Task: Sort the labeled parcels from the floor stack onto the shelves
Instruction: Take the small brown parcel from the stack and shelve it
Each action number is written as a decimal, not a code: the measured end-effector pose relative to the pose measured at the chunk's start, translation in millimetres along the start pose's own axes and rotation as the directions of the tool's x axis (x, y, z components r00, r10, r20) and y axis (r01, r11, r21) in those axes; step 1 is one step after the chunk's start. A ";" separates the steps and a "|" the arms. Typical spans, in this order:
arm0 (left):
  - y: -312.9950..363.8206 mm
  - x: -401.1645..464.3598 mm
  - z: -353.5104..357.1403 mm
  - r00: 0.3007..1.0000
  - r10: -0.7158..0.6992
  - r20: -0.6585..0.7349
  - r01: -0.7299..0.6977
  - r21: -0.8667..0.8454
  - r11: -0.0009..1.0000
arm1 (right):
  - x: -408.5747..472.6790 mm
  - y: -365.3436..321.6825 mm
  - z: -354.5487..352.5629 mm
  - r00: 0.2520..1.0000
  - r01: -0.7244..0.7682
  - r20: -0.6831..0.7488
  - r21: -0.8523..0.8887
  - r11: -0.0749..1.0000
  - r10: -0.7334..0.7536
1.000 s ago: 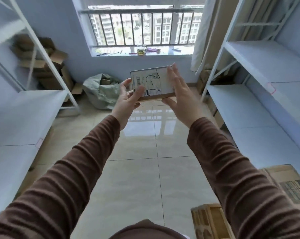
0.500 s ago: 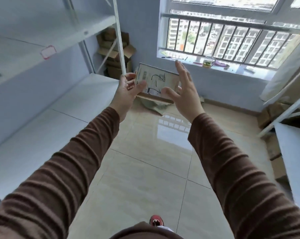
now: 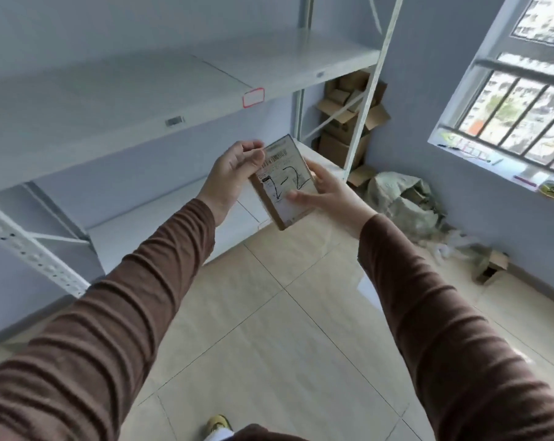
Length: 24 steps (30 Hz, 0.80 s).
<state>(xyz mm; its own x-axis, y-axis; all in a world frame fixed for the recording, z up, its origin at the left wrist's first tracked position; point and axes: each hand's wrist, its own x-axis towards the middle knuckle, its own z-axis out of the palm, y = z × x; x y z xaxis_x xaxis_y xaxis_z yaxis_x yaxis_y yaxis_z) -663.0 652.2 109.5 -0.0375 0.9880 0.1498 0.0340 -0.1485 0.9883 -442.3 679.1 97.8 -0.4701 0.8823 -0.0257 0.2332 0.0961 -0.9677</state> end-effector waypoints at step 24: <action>-10.2 41.0 -353.3 0.877 0.109 -0.468 -0.001 0.225 0.974 | 305.6 -93.7 305.0 0.917 0.303 0.196 0.220 0.927 -0.346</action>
<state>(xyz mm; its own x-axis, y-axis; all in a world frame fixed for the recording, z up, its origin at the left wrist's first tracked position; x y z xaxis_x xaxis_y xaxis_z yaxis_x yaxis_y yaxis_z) -1017.8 679.3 115.5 -0.4971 0.8302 0.2523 0.2575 -0.1366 0.9566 -867.5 799.1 104.0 -0.6790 0.6858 0.2622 -0.1130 0.2552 -0.9603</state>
